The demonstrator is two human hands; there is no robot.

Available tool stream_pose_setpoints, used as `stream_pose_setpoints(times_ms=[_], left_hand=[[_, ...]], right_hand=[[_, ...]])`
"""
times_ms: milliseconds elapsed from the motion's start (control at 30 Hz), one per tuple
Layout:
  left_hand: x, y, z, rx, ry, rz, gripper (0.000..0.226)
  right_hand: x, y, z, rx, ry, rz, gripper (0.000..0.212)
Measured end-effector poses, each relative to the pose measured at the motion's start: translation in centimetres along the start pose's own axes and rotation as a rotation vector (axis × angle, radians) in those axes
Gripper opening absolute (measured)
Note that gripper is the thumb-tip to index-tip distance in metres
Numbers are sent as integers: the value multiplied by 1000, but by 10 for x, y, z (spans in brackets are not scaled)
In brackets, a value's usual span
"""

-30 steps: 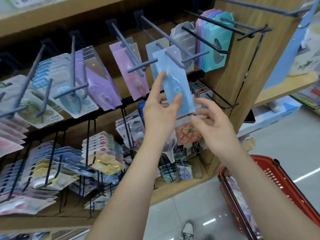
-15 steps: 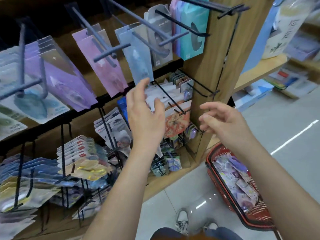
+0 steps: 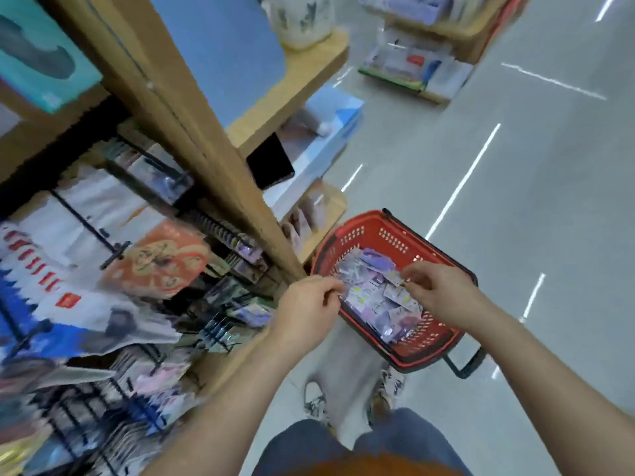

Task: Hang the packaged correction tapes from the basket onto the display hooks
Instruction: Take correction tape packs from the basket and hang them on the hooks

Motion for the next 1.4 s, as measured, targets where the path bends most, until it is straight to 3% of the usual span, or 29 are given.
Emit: stream_pose_setpoints(times_ms=[233, 533, 633, 733, 867, 967, 1067, 1233, 1300, 1400], left_hand=[[-20, -114, 107, -332, -52, -179, 30], [-165, -296, 265, -455, -157, -339, 43], [-227, -361, 312, -445, -218, -441, 63], [-281, -412, 346, -383, -190, -566, 76], [-323, -450, 369, -325, -8, -665, 51], [-337, -463, 376, -334, 39, -632, 49], [-335, -469, 377, -429, -39, -586, 40], [-326, -482, 374, -545, -320, -423, 34], [-330, -490, 382, -542, -305, -467, 50], [-334, -496, 395, -563, -231, -605, 98]], right_hand=[[150, -57, 6, 15, -205, 235, 35], [298, -260, 120, -41, -452, 352, 52], [332, -349, 168, -31, -564, 338, 57], [348, -426, 211, -43, -793, 347, 59], [338, -507, 251, -75, -1104, 307, 75], [317, -547, 273, -1, -1211, 246, 85], [314, -557, 283, 184, -1234, 287, 75], [345, -525, 263, 313, -1056, 366, 57], [371, -507, 251, 374, -1063, 429, 59], [396, -487, 239, 336, -1000, 445, 74]])
Point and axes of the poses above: each hand's wrist, its own y-axis away from the middle knuckle, its own z-axis out of the palm, x = y × z, the point moved 2 cm from there along -y, towards the middle knuckle, and after that the axes turned 15 degrees about -x, right-handed, at the moved point
